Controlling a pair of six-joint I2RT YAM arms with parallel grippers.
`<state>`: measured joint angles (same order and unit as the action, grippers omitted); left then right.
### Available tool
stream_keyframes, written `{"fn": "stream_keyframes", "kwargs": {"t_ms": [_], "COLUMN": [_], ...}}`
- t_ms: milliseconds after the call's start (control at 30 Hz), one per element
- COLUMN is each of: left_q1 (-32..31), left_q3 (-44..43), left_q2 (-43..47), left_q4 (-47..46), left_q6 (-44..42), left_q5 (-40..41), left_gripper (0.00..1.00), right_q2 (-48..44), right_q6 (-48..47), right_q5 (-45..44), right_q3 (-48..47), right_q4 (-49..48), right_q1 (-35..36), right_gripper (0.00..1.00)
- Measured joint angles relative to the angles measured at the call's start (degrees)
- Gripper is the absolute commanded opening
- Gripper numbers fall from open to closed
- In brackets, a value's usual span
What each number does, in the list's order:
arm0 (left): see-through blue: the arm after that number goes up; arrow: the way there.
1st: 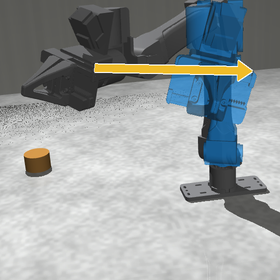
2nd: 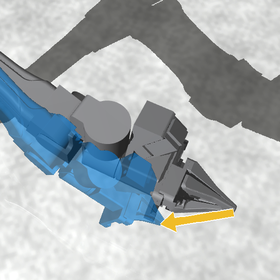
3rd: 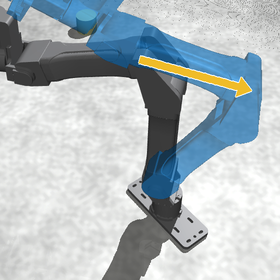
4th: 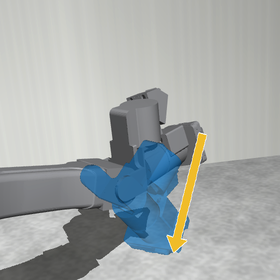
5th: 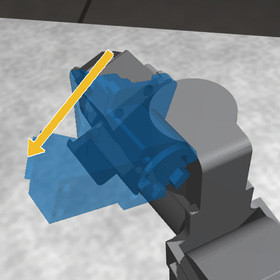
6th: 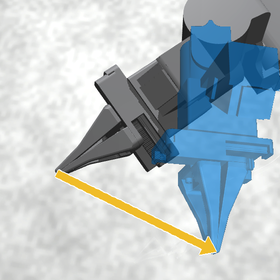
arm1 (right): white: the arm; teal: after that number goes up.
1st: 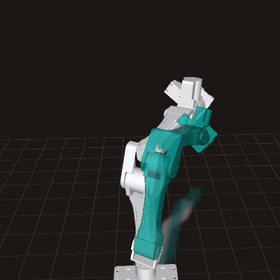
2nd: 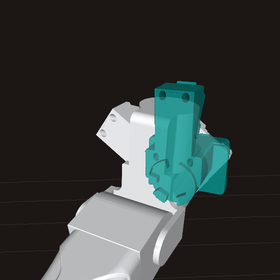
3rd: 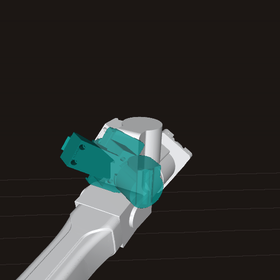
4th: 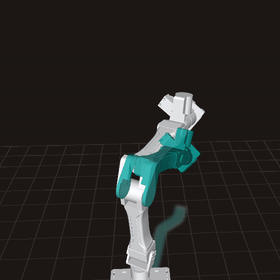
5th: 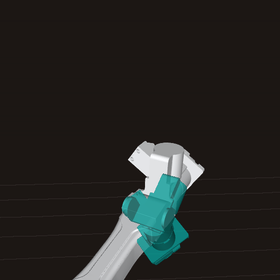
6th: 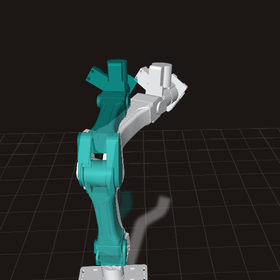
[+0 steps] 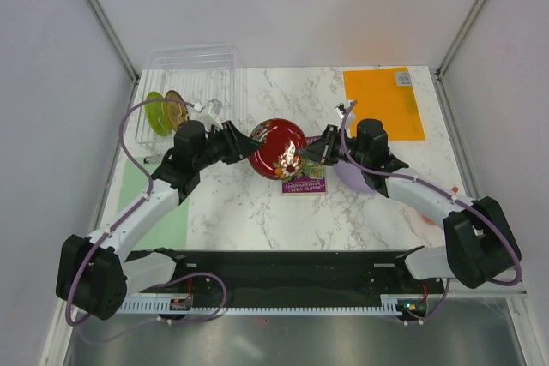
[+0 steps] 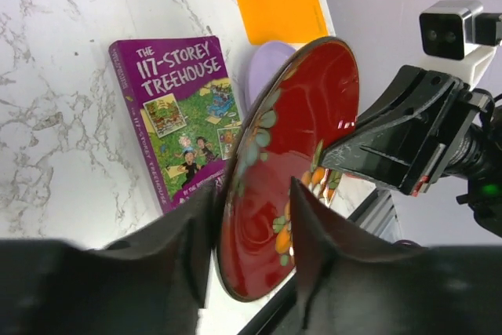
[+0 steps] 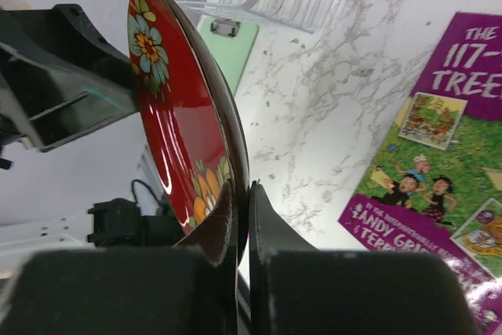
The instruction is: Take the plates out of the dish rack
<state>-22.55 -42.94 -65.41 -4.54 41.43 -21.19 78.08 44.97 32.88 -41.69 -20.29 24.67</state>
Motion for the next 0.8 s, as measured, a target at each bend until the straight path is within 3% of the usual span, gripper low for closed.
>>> {"fn": "stream_keyframes", "kwargs": {"t_ms": [100, 133, 333, 467, 600, 800], "left_q1": [-0.3, -0.4, -0.4, -0.4, -0.4, -0.4], "left_q3": [0.1, 0.1, -0.3, -0.3, -0.3, -0.3], "left_q2": [0.8, 1.3, 3.5, 5.7, 8.9, 13.7], "left_q4": [-0.4, -0.4, 3.9, 8.2, 10.6, 14.8], "left_q6": [0.2, 0.1, -2.0, -4.1, -6.2, -10.4], "left_q5": [0.2, 0.4, 6.4, 11.9, 16.5, 25.7], "left_gripper": [0.85, 0.99, 1.0, 1.0, 1.0, 1.0], "right_q2": [-2.5, -3.7, -14.1, -19.0, -18.7, -18.1], "right_q6": [-3.0, -4.0, -9.7, -12.6, -14.7, -14.8], "right_q5": [-3.7, -5.5, -16.2, -22.4, -26.1, -29.1], "right_q3": [-0.1, -0.1, -0.6, -2.0, -2.4, -0.8], "right_q4": [3.8, 5.9, 20.3, 29.2, 35.6, 40.9], "right_q1": [0.7, 0.5, -6.1, -15.6, -22.5, -26.7], "right_gripper": [0.0, 0.0, 0.0, 0.0, 0.0, 0.0]}}
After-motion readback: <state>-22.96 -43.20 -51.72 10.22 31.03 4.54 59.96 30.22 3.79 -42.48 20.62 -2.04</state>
